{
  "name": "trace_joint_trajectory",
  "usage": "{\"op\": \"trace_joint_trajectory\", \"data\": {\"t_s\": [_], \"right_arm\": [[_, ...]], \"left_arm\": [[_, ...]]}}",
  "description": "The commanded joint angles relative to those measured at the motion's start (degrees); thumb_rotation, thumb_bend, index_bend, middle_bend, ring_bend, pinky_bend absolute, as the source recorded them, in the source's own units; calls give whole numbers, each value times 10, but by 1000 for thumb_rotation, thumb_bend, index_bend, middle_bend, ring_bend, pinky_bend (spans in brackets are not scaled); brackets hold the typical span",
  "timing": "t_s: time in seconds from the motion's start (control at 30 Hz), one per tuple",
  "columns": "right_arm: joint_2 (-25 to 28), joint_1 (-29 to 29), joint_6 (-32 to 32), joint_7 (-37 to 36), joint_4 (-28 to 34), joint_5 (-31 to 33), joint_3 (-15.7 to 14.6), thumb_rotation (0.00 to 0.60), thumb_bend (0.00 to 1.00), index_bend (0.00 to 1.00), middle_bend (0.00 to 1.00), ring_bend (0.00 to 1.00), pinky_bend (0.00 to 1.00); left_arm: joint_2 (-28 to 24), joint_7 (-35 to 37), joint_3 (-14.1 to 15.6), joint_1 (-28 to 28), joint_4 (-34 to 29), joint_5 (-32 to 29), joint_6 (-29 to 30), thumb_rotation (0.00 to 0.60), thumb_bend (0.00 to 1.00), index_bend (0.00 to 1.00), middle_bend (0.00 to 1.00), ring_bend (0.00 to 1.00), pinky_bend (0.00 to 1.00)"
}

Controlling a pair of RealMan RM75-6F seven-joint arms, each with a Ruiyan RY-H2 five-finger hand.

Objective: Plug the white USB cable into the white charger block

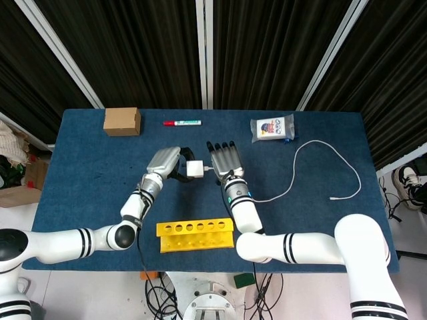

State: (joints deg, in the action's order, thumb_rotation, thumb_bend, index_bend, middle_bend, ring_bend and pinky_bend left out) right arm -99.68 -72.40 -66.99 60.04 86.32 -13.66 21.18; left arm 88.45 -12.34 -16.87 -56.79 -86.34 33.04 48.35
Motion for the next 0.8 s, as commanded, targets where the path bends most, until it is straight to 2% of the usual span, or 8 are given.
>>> {"op": "trace_joint_trajectory", "data": {"t_s": [0.03, 0.23, 0.4, 0.53, 0.6, 0.73, 0.8], "right_arm": [[8, 4, -1, 3, 8, 5, -3, 600, 15, 52, 181, 139, 182], [60, 34, -7, -11, 64, 1, -13, 600, 14, 28, 150, 103, 159], [113, 73, -3, -53, 113, -30, -26, 600, 14, 24, 148, 97, 158], [140, 97, -4, -82, 138, -60, -40, 600, 15, 23, 153, 96, 158], [154, 110, -4, -97, 147, -73, -48, 600, 15, 23, 154, 96, 158], [179, 137, -5, -130, 164, -98, -60, 600, 15, 22, 154, 97, 158], [195, 153, -8, -144, 174, -115, -72, 600, 15, 22, 155, 96, 158]], "left_arm": [[1, 2, 5, 2, 7, 8, -3, 600, 201, 598, 502, 686, 791], [21, 15, 17, 6, 55, 24, -23, 600, 201, 597, 494, 675, 783], [55, 11, 27, -1, 122, 26, -41, 600, 201, 571, 473, 636, 772], [83, -22, 43, -11, 169, 37, -35, 600, 199, 510, 429, 518, 716], [92, -49, 55, -15, 183, 36, -31, 600, 195, 471, 385, 437, 654], [83, -96, 67, -18, 174, 24, -18, 600, 181, 311, 250, 259, 494], [70, -110, 71, -10, 154, 34, 9, 600, 175, 271, 216, 220, 440]]}}
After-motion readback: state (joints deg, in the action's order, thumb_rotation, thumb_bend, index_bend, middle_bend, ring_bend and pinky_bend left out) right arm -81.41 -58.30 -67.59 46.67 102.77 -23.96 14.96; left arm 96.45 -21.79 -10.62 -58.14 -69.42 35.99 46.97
